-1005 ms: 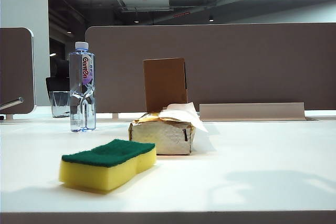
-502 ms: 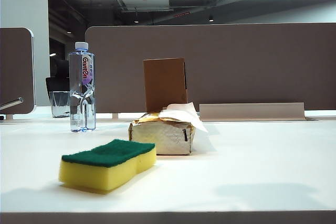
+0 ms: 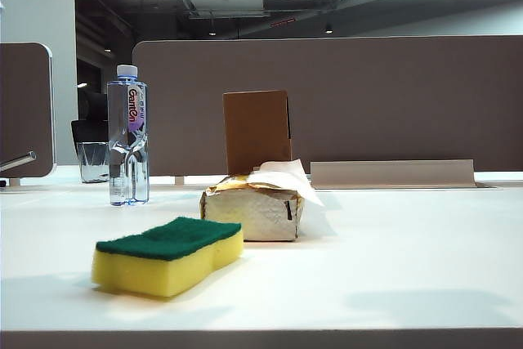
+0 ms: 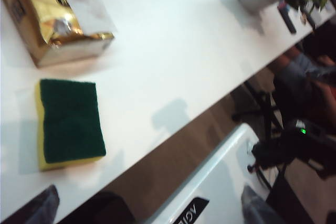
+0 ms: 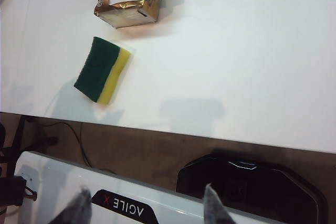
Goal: Move the sponge from right to left to wipe the table, avoiding obstacles on the table, and finally reaching the bottle of mineral water.
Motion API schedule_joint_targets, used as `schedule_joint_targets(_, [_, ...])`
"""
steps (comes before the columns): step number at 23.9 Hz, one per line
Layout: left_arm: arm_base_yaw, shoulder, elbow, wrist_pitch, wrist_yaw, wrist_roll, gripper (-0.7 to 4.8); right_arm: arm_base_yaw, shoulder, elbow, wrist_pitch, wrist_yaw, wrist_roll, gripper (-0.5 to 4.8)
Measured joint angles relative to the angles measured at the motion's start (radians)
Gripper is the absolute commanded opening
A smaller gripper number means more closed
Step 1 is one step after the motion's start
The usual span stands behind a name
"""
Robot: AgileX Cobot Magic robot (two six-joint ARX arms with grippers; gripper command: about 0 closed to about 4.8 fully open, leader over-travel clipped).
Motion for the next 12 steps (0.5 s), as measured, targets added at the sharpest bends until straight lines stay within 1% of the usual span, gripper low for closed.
schedule_joint_targets(2, [-0.023, 0.057, 0.0, -0.003, -0.004, 0.037, 4.79, 0.0, 0.0, 0.0, 0.0, -0.007, 0.0, 2.74])
schedule_joint_targets(4, [-0.067, 0.164, 0.0, -0.002, -0.043, 0.105, 4.79, 0.0, 0.0, 0.0, 0.0, -0.017, 0.0, 2.74])
schedule_joint_targets(5, [-0.074, 0.198, 0.0, -0.002, -0.061, 0.123, 4.79, 0.001, 0.0, 0.0, 0.0, -0.018, 0.0, 2.74])
schedule_joint_targets(8, [-0.076, 0.278, 0.0, 0.0, -0.11, 0.153, 4.79, 0.001, 0.0, 0.0, 0.0, -0.018, 0.0, 2.74])
schedule_joint_targets(12, [-0.076, 0.429, 0.0, 0.05, -0.123, 0.167, 4.79, 0.006, 0.0, 0.0, 0.0, -0.018, 0.0, 2.74])
